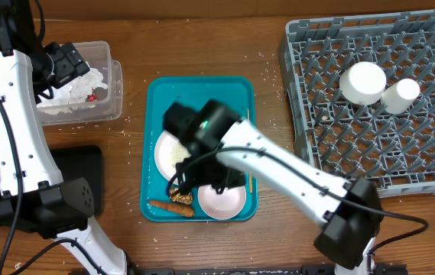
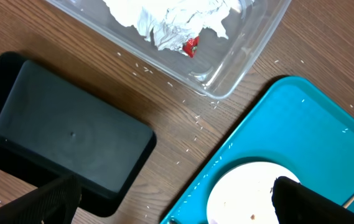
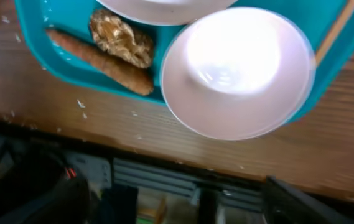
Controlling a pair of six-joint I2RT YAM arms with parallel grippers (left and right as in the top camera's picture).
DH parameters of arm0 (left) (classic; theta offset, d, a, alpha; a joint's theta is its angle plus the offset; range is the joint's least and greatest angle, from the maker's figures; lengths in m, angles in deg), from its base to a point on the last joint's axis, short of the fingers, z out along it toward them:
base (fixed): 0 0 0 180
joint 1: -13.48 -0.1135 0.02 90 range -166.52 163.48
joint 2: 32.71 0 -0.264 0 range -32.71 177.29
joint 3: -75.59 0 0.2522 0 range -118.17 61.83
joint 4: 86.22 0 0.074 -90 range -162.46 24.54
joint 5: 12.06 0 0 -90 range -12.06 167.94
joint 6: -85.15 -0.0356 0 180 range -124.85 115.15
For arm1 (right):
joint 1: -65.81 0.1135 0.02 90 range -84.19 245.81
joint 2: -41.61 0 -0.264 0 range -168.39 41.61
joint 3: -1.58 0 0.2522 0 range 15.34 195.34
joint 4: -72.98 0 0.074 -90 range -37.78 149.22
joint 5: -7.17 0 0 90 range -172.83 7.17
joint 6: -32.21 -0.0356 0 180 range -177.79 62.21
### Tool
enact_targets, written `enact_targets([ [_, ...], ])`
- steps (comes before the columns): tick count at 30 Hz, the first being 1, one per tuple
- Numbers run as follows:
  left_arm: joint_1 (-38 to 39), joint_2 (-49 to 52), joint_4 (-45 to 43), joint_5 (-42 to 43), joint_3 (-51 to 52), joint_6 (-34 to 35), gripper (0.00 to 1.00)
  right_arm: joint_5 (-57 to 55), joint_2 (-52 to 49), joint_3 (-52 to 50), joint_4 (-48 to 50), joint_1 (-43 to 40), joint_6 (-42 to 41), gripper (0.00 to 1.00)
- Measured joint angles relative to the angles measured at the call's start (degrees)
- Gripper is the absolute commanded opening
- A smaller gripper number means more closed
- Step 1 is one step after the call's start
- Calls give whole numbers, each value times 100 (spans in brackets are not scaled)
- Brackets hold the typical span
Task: Sort waste into correct bins and load items into the dishwasher
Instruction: 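Reach right gripper to the pink bowl on the teal tray and grasp it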
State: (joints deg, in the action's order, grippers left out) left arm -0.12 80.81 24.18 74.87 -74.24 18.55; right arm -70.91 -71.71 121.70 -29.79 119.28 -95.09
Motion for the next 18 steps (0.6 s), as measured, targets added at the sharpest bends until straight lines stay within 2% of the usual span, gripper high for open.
enact_targets([
  [5,0,0,0,0,0,0,100,-302,0,-778,1211,299,-173,73],
  [12,0,0,-37,2,0,0,100,-964,0,-1600,2280,435,-494,61],
  [18,0,0,-70,2,0,0,100,-1113,0,-2072,2732,433,-627,59],
])
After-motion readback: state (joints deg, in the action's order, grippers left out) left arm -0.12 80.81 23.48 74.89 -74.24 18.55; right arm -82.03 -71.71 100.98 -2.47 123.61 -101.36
